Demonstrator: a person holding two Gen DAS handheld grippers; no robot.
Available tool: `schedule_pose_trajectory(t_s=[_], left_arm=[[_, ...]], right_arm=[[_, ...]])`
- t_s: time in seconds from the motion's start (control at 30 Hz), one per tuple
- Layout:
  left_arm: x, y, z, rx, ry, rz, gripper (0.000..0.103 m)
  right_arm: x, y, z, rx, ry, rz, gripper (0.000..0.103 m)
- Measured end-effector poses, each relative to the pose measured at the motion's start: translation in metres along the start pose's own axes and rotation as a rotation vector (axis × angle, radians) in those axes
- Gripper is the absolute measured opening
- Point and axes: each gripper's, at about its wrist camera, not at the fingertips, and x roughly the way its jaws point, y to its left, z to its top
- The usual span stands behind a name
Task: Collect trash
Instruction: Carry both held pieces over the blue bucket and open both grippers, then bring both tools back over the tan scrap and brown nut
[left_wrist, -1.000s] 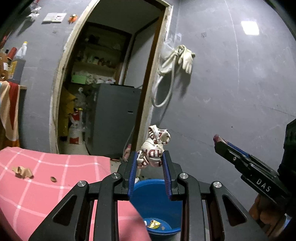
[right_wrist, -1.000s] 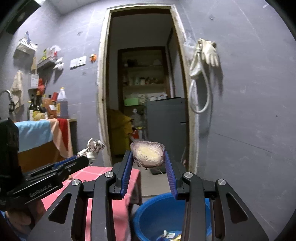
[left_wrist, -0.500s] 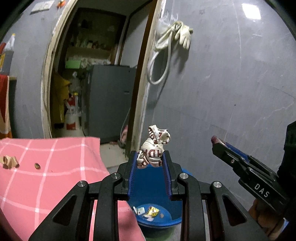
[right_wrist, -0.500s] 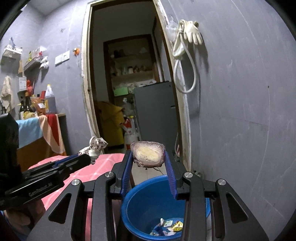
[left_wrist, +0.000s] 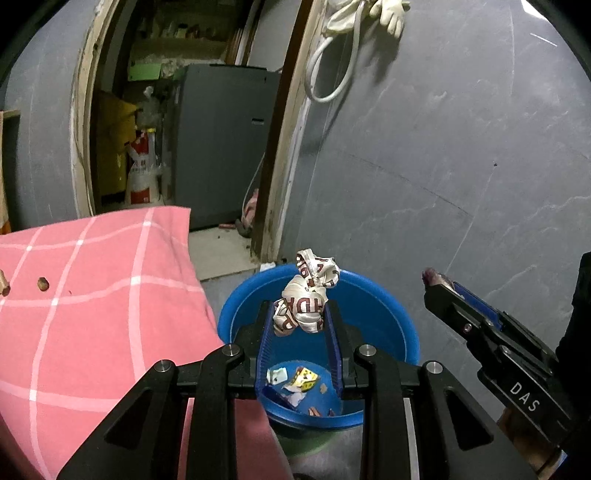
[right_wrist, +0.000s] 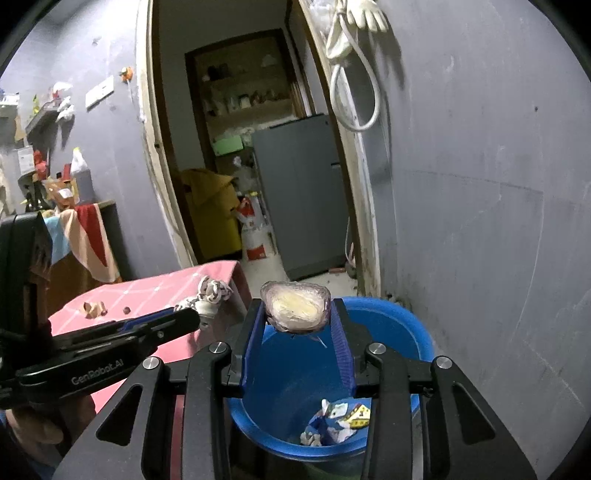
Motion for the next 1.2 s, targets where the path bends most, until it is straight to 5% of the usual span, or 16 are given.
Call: schedule_pose_trajectory(t_s=[0.7,0.87,1.1,1.2], left_arm=[[0.016,0.012,-0.006,-0.033,0.108,0.009,0.034],[0.005,0.015,-0.005,-0.042,0.081,0.01,0.035],[-0.03,0.025,-0.001,-0.068,-0.015,0.014,0.052],[-0.054,0.031,0.001,-0.083,-0.084,0.021,0.065]], right_arm=[[0.018,-0.013,-0.003,0.069,0.097,-0.018,0.042],[0.01,-0.013,0.0,0.064,0.079,-0.027,0.047],[-0.014,-0.008,0.01,0.041,0.016,-0.048,0.052],[-0.027,-0.003,0.015,0.035,-0.025,-0.06,0.067]])
